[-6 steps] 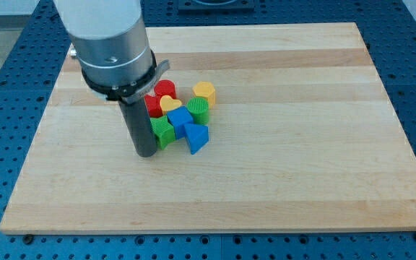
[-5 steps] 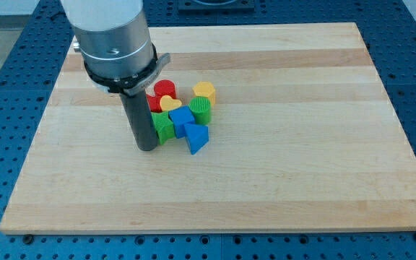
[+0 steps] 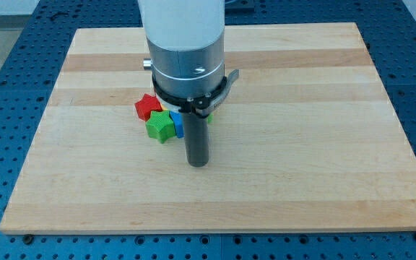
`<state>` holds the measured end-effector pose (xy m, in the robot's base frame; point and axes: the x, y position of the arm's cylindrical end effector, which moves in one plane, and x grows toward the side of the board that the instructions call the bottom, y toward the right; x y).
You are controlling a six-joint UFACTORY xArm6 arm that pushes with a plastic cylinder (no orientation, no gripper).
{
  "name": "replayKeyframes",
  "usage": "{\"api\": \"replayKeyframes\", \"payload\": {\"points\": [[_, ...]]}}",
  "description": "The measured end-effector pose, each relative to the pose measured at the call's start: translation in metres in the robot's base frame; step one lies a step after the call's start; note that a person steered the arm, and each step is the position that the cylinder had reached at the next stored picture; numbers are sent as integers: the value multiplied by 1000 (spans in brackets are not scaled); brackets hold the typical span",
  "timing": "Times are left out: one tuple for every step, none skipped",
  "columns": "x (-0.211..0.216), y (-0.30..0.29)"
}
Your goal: Slide the blue triangle slightly up
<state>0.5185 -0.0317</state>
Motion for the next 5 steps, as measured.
{"api": "replayKeyframes", "payload": {"points": [[-7,0],[-10,1],[-15,10],[-15,16],[-18,16]]}}
